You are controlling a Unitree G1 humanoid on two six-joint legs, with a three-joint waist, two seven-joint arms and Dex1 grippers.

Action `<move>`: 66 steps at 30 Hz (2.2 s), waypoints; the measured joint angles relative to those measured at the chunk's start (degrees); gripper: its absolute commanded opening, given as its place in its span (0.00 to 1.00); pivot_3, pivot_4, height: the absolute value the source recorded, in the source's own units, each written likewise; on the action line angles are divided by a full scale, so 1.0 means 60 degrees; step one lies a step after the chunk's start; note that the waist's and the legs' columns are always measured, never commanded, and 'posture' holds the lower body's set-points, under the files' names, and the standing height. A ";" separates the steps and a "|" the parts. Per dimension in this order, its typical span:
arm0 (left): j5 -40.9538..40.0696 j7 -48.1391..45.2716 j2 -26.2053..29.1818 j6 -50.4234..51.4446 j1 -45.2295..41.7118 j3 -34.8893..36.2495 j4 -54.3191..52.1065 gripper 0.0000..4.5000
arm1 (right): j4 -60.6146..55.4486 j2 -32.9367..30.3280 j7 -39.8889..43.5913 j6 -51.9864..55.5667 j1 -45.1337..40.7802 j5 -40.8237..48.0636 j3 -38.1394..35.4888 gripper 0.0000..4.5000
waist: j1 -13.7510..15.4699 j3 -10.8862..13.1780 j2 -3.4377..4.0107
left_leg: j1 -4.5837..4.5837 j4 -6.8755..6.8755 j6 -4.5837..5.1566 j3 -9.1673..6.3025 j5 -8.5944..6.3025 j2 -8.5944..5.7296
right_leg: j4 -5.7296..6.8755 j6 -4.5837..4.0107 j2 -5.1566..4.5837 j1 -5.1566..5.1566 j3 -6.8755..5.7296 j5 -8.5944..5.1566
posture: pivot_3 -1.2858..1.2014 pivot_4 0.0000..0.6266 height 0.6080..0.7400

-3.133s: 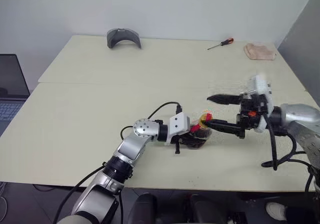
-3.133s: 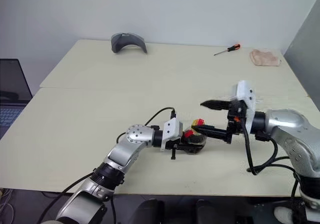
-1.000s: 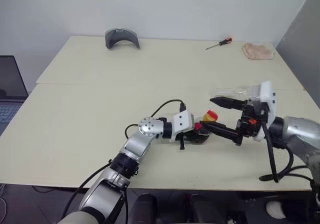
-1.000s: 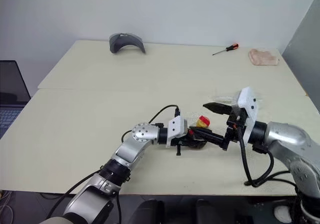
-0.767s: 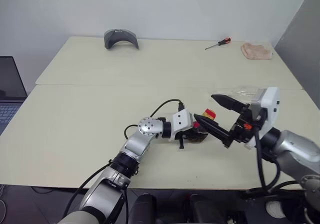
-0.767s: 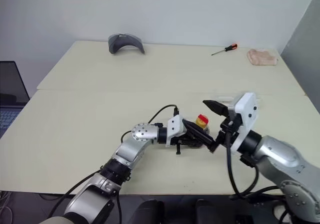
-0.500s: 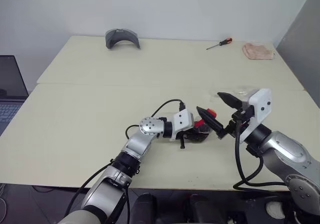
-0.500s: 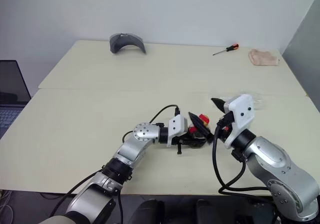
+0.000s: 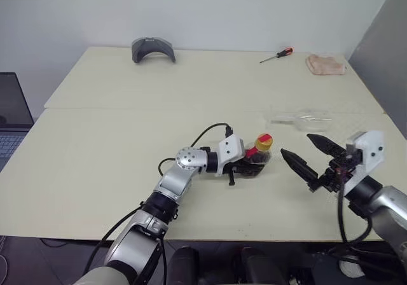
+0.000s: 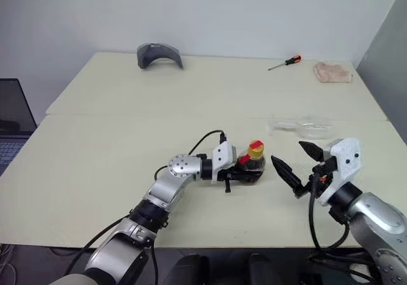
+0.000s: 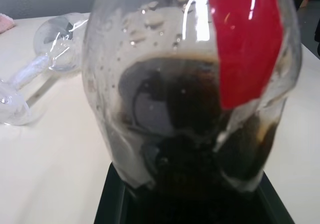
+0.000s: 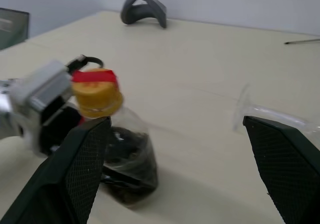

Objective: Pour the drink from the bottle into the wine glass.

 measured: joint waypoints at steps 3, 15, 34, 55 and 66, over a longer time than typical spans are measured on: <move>-0.0002 0.0015 -0.0027 0.0031 -0.0005 0.0024 0.0003 0.20 | -0.0246 -0.0207 -0.0243 0.0222 -0.0715 0.0603 0.0525 1.00 | -0.0025 0.0002 -0.0003 | 0.0002 0.0001 0.0000 0.0002 0.0000 0.0006 | -0.0002 0.0010 0.0012 0.0001 0.0008 -0.0006 | 0.52 0.24 1.00; -0.0001 0.0066 -0.0118 0.0061 -0.0053 0.0023 -0.0004 0.20 | 0.1100 0.1116 -0.0970 -0.0814 -0.2008 -0.2631 0.2920 1.00 | 0.0040 0.0001 -0.0001 | -0.0012 0.0004 -0.0001 0.0008 0.0001 -0.0004 | -0.0012 0.0002 0.0003 -0.0007 0.0011 0.0002 | 0.52 0.24 1.00; 0.0054 0.0025 -0.0085 0.0135 -0.0056 0.0070 0.0007 0.20 | 0.0155 0.0111 0.0353 -0.0318 -0.0243 -0.0750 0.1075 1.00 | -0.0066 -0.0001 0.0001 | 0.0008 -0.0001 0.0000 0.0005 0.0000 0.0011 | 0.0000 0.0041 0.0024 -0.0001 0.0019 -0.0021 | 0.52 0.24 1.00; 0.0080 0.0041 -0.0032 0.0147 -0.0032 0.0058 -0.0003 0.20 | 0.1003 0.1131 0.0012 -0.0794 -0.0861 -0.2220 0.2025 1.00 | 0.0037 -0.0001 0.0001 | -0.0001 0.0003 -0.0001 0.0010 0.0000 0.0001 | -0.0002 0.0001 0.0010 -0.0004 0.0019 0.0002 | 0.52 0.24 1.00; 0.0080 0.0016 -0.0030 0.0147 -0.0022 0.0055 -0.0043 0.20 | 0.0363 0.0011 0.0272 0.0109 -0.0413 0.0096 0.0890 1.00 | 0.0020 -0.0001 0.0001 | 0.0001 0.0001 0.0000 0.0010 0.0000 0.0004 | -0.0002 0.0002 0.0012 -0.0003 0.0020 0.0002 | 0.52 0.24 1.00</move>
